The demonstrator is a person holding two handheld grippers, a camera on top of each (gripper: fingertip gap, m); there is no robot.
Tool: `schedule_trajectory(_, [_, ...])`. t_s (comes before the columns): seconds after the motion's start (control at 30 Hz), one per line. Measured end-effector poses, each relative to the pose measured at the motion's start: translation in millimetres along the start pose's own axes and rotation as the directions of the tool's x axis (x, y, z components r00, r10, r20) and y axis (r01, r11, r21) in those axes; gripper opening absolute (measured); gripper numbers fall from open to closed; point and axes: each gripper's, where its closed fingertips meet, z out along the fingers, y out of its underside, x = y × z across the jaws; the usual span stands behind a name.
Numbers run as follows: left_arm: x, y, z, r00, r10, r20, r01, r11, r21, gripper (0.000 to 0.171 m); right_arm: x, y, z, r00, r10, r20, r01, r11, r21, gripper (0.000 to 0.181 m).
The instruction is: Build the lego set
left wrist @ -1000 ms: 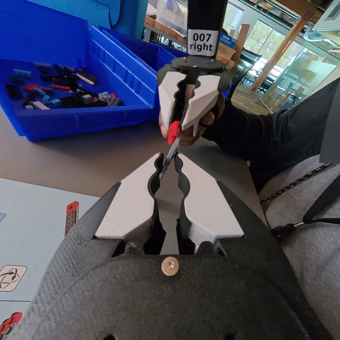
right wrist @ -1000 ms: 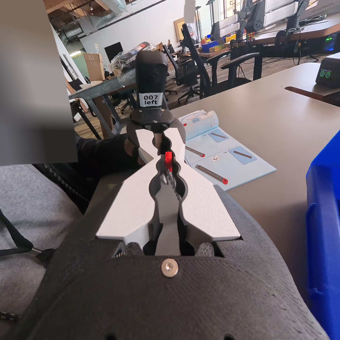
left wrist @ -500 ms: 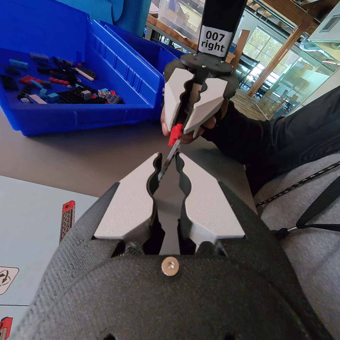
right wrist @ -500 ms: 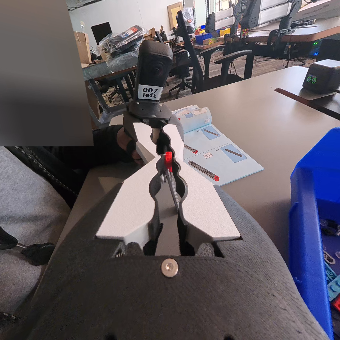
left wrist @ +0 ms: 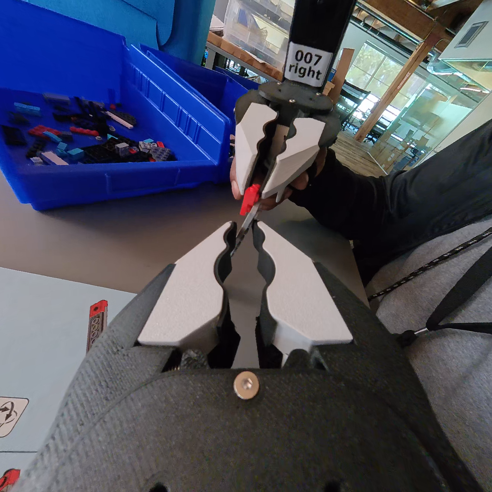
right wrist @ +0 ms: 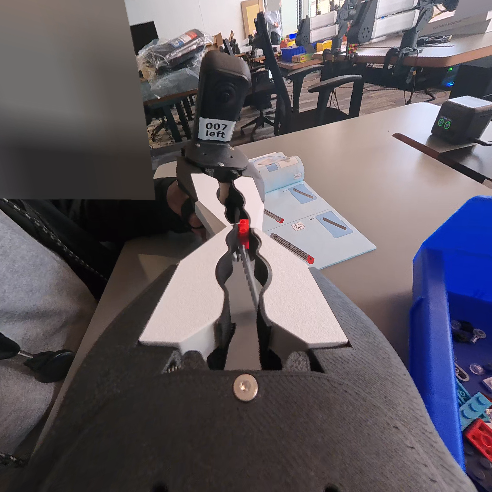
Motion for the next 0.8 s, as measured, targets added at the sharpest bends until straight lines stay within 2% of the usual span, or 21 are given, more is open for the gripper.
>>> schedule_trajectory(0.3, [4.5,8.4,5.8,1.0,0.008,-0.012,-0.009,0.997,-0.082,0.008,-0.9,5.2,0.8,0.999,-0.041,-0.013,0.039,0.996,-0.083,0.01])
schedule_trajectory(0.8, [8.2,8.9,11.6,1.0,-0.015,-0.022,0.012,0.992,-0.126,0.015,-6.9,8.5,-9.1,0.999,-0.027,0.028,0.031,0.987,-0.156,0.01])
